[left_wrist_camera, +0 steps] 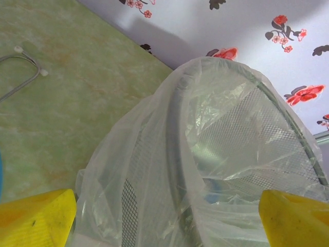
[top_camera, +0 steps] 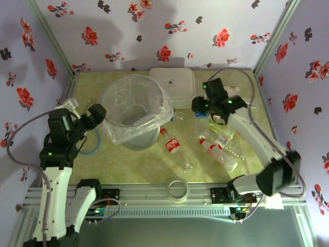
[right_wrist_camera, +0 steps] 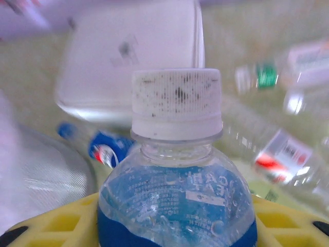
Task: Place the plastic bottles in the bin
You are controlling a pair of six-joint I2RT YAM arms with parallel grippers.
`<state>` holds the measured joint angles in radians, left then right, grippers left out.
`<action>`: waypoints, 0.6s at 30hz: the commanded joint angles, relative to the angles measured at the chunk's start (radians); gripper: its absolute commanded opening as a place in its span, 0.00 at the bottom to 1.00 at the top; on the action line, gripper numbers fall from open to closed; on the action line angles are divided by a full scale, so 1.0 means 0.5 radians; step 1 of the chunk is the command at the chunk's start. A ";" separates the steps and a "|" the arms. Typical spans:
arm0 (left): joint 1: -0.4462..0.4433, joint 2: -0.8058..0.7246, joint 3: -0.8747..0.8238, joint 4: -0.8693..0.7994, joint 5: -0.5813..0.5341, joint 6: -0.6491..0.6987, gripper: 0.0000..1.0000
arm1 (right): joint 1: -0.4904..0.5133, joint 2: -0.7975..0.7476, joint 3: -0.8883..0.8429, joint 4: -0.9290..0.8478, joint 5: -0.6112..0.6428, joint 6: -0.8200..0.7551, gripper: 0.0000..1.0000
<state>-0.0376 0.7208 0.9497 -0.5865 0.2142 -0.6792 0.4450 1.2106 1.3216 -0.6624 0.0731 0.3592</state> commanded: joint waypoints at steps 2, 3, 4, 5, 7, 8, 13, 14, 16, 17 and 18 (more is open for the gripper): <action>-0.045 0.047 -0.058 0.122 0.037 -0.011 0.92 | -0.006 -0.253 0.116 0.458 -0.033 -0.136 0.40; -0.056 0.060 -0.066 0.140 0.035 -0.013 0.92 | -0.002 -0.234 0.184 0.494 -0.106 -0.128 0.41; -0.064 0.070 -0.071 0.153 0.035 -0.016 0.92 | 0.000 -0.196 0.257 0.509 -0.177 -0.111 0.41; -0.077 0.084 -0.078 0.170 0.033 -0.022 0.92 | 0.020 -0.139 0.336 0.530 -0.243 -0.084 0.42; -0.098 0.106 -0.086 0.195 0.035 -0.032 0.92 | 0.086 -0.019 0.465 0.627 -0.348 -0.046 0.42; -0.111 0.119 -0.092 0.208 0.030 -0.037 0.92 | 0.136 0.058 0.543 0.668 -0.391 -0.028 0.42; -0.186 0.162 -0.095 0.234 -0.023 -0.041 0.91 | 0.459 0.457 0.985 0.697 -0.463 -0.083 0.43; -0.201 0.176 -0.094 0.235 -0.042 -0.040 0.91 | 0.514 0.546 1.083 0.678 -0.491 -0.082 0.42; -0.227 0.201 -0.087 0.231 -0.067 -0.033 0.90 | 0.600 0.708 1.251 0.613 -0.542 -0.068 0.43; -0.241 0.214 -0.080 0.232 -0.082 -0.027 0.90 | 0.649 0.798 1.315 0.578 -0.556 -0.068 0.43; -0.257 0.221 -0.077 0.231 -0.102 -0.024 0.90 | 0.696 0.868 1.363 0.542 -0.560 -0.075 0.43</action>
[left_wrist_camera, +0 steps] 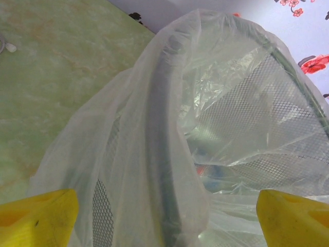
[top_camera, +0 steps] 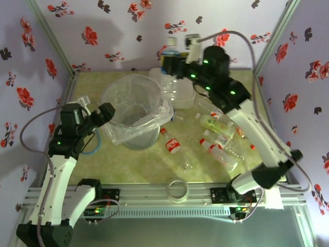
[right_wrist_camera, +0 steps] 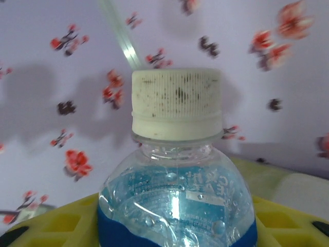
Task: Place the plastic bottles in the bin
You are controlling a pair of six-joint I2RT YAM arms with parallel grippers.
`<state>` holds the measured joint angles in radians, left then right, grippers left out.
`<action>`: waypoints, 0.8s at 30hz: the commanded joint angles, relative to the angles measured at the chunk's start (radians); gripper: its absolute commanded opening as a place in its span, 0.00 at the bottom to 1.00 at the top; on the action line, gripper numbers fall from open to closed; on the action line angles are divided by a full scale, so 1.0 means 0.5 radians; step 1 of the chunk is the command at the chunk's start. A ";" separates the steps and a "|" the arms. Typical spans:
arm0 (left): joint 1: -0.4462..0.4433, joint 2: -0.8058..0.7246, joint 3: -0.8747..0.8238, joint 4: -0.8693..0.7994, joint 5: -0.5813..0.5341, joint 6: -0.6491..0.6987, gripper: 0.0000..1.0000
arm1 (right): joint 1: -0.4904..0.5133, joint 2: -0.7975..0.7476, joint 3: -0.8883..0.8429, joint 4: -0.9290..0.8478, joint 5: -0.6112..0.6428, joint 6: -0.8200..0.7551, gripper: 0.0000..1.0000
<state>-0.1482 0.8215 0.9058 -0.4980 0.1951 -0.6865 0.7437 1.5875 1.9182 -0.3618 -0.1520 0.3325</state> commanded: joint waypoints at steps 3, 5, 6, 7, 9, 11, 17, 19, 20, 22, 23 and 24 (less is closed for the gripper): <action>-0.073 0.034 0.006 0.063 -0.121 -0.005 0.89 | 0.231 0.296 0.268 -0.212 -0.037 -0.100 0.43; -0.085 0.040 -0.007 0.075 -0.132 -0.008 0.89 | 0.291 0.396 0.295 -0.302 0.003 -0.151 0.42; -0.090 0.044 -0.012 0.080 -0.136 -0.010 0.88 | 0.308 0.442 0.304 -0.344 0.017 -0.168 0.43; -0.093 0.046 -0.020 0.085 -0.139 -0.008 0.88 | 0.325 0.488 0.315 -0.395 0.032 -0.185 0.43; -0.099 0.046 -0.034 0.098 -0.151 -0.009 0.87 | 0.347 0.581 0.345 -0.498 0.081 -0.213 0.43; -0.106 0.044 -0.055 0.115 -0.163 -0.011 0.86 | 0.374 0.663 0.368 -0.594 0.178 -0.263 0.44; -0.115 0.034 -0.078 0.125 -0.191 0.001 0.86 | 0.391 0.805 0.398 -0.747 0.328 -0.309 0.53; -0.118 0.032 -0.084 0.125 -0.203 0.004 0.86 | 0.391 0.821 0.394 -0.759 0.346 -0.306 0.62; -0.118 0.033 -0.083 0.125 -0.206 0.006 0.86 | 0.391 0.824 0.397 -0.764 0.350 -0.306 0.65; -0.118 0.035 -0.087 0.125 -0.207 0.007 0.86 | 0.393 0.812 0.394 -0.770 0.357 -0.306 0.70; -0.117 0.034 -0.090 0.127 -0.209 0.003 0.86 | 0.396 0.802 0.396 -0.770 0.359 -0.309 0.73; -0.118 0.035 -0.093 0.128 -0.209 0.004 0.86 | 0.397 0.788 0.402 -0.769 0.362 -0.315 0.75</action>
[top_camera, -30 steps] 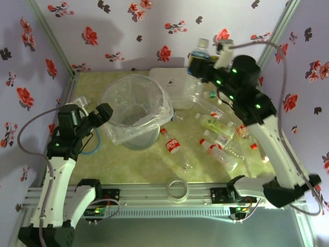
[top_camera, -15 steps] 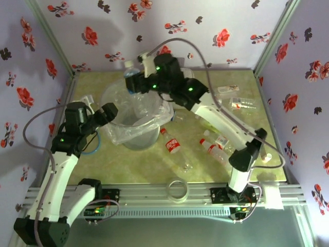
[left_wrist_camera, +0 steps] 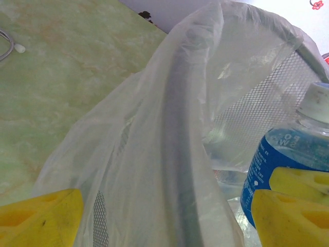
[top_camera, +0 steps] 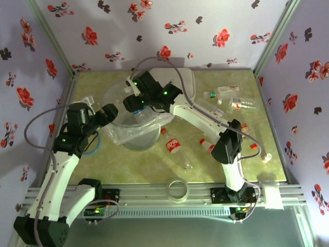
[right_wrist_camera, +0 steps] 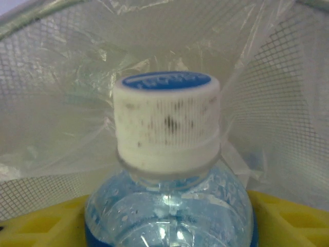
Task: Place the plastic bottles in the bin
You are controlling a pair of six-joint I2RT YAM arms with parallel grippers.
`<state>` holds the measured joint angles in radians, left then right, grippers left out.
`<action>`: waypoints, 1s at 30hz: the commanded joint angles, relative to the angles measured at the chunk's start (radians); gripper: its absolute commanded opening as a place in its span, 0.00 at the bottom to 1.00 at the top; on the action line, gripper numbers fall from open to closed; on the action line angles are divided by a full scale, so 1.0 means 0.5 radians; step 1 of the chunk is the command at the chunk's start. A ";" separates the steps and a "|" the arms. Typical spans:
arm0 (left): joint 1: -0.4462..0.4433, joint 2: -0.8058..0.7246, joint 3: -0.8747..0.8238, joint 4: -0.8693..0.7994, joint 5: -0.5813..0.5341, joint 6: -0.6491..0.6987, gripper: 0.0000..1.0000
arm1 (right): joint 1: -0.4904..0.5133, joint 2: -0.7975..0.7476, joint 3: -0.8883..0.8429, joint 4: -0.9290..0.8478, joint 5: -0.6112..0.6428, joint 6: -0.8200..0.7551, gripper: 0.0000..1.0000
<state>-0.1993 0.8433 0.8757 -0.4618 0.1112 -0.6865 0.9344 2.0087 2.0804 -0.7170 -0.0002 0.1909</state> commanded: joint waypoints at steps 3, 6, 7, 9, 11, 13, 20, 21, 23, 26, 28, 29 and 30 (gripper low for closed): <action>-0.015 -0.011 -0.039 0.058 -0.054 0.002 0.86 | 0.015 -0.129 0.119 -0.070 0.071 -0.053 0.85; -0.015 -0.005 -0.050 0.067 -0.060 -0.005 0.86 | 0.015 -0.263 0.151 -0.061 0.081 -0.071 0.89; -0.014 -0.006 -0.054 0.073 -0.060 -0.009 0.86 | 0.017 -0.318 0.152 -0.061 0.091 -0.078 0.89; -0.019 -0.006 -0.059 0.081 -0.060 -0.014 0.86 | 0.013 -0.425 0.150 -0.077 0.132 -0.088 0.90; -0.019 -0.003 -0.063 0.086 -0.063 -0.014 0.86 | 0.005 -0.543 0.131 -0.120 0.207 -0.100 0.89; -0.022 0.002 -0.066 0.089 -0.063 -0.015 0.86 | -0.019 -0.668 0.051 -0.147 0.316 -0.097 0.87; -0.028 0.004 -0.067 0.091 -0.071 0.001 0.86 | -0.415 -1.285 -0.788 -0.131 0.341 0.219 0.80; -0.028 0.004 -0.062 0.089 -0.072 0.002 0.86 | -0.480 -1.364 -0.925 -0.131 0.327 0.262 0.79; -0.028 0.004 -0.064 0.089 -0.075 0.011 0.86 | -0.623 -1.514 -1.184 -0.198 0.289 0.335 0.77; -0.026 0.010 -0.058 0.095 -0.072 0.003 0.86 | -0.754 -1.664 -1.527 -0.293 0.226 0.415 0.73; -0.028 0.007 -0.055 0.098 -0.072 0.001 0.86 | -0.783 -1.717 -1.729 -0.293 0.148 0.472 0.71; -0.028 0.001 -0.052 0.101 -0.072 -0.003 0.86 | -0.783 -1.723 -1.829 -0.275 0.098 0.508 0.70; -0.028 -0.002 -0.052 0.103 -0.072 -0.007 0.86 | -0.783 -1.715 -1.911 -0.243 0.034 0.539 0.69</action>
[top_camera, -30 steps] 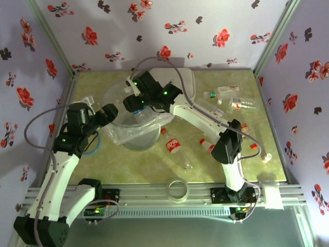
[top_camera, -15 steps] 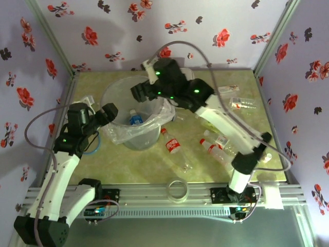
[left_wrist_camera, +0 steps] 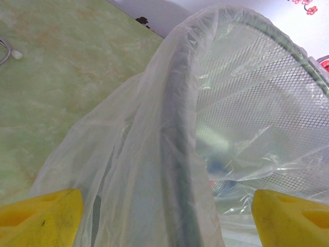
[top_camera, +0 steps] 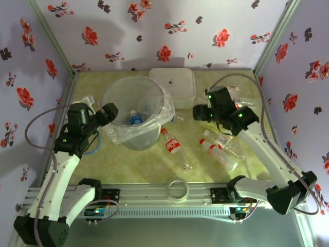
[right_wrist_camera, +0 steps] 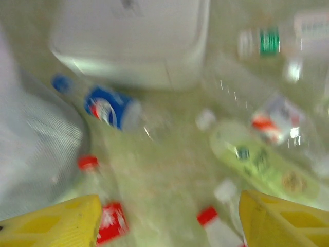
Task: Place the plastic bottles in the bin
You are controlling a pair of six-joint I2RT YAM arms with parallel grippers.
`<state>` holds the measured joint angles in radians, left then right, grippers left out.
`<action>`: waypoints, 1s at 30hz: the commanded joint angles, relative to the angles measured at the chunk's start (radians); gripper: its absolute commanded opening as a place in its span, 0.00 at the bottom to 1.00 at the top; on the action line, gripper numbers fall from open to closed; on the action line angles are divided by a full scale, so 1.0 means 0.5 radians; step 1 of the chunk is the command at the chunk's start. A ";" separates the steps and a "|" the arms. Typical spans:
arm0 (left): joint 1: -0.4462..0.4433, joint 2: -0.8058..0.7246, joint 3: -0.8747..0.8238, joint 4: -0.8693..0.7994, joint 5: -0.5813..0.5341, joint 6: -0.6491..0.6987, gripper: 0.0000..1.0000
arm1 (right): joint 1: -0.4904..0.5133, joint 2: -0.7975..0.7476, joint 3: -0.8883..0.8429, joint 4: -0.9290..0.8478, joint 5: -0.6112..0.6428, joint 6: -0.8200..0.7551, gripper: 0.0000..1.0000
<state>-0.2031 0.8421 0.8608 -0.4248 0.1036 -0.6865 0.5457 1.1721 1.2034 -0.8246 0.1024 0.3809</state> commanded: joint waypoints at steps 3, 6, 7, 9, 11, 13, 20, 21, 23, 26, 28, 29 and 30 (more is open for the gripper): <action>-0.020 -0.009 -0.022 0.046 -0.057 -0.023 0.86 | 0.027 0.042 -0.425 0.214 -0.376 0.277 0.67; -0.020 -0.006 -0.019 0.046 -0.057 -0.032 0.86 | 0.158 0.224 -0.535 0.466 -0.462 0.353 0.68; -0.020 -0.011 -0.021 0.046 -0.057 -0.034 0.87 | 0.208 0.312 -0.524 0.511 -0.466 0.352 0.69; -0.020 -0.016 -0.027 0.046 -0.057 -0.043 0.86 | 0.271 0.452 -0.477 0.559 -0.474 0.348 0.72; -0.020 -0.020 -0.031 0.046 -0.057 -0.047 0.86 | 0.309 0.576 -0.450 0.649 -0.496 0.348 0.77; -0.020 -0.022 -0.037 0.049 -0.057 -0.048 0.87 | 0.317 0.682 -0.433 0.708 -0.530 0.354 0.80; -0.020 0.015 -0.043 0.072 -0.057 -0.050 0.87 | 0.340 0.906 -0.438 0.852 -0.596 0.396 0.82; -0.020 0.022 -0.042 0.076 -0.057 -0.048 0.87 | 0.341 0.916 -0.449 0.875 -0.604 0.408 0.82; -0.020 0.035 -0.045 0.088 -0.054 -0.049 0.87 | 0.341 0.932 -0.465 0.917 -0.624 0.440 0.82; -0.020 0.043 -0.052 0.104 -0.054 -0.051 0.87 | 0.344 0.942 -0.476 0.957 -0.697 0.471 0.82; -0.019 0.042 -0.059 0.115 -0.053 -0.054 0.87 | 0.357 0.939 -0.466 0.965 -0.749 0.487 0.84; -0.020 0.043 -0.067 0.122 -0.054 -0.056 0.87 | 0.368 0.934 -0.462 0.962 -0.756 0.497 0.85; -0.020 0.042 -0.072 0.127 -0.053 -0.057 0.87 | 0.374 0.926 -0.461 0.962 -0.769 0.511 0.85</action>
<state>-0.2050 0.8516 0.8471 -0.3752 0.0929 -0.7055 0.7200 1.6287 0.9745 -0.3553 -0.2481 0.6029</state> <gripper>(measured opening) 0.871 0.849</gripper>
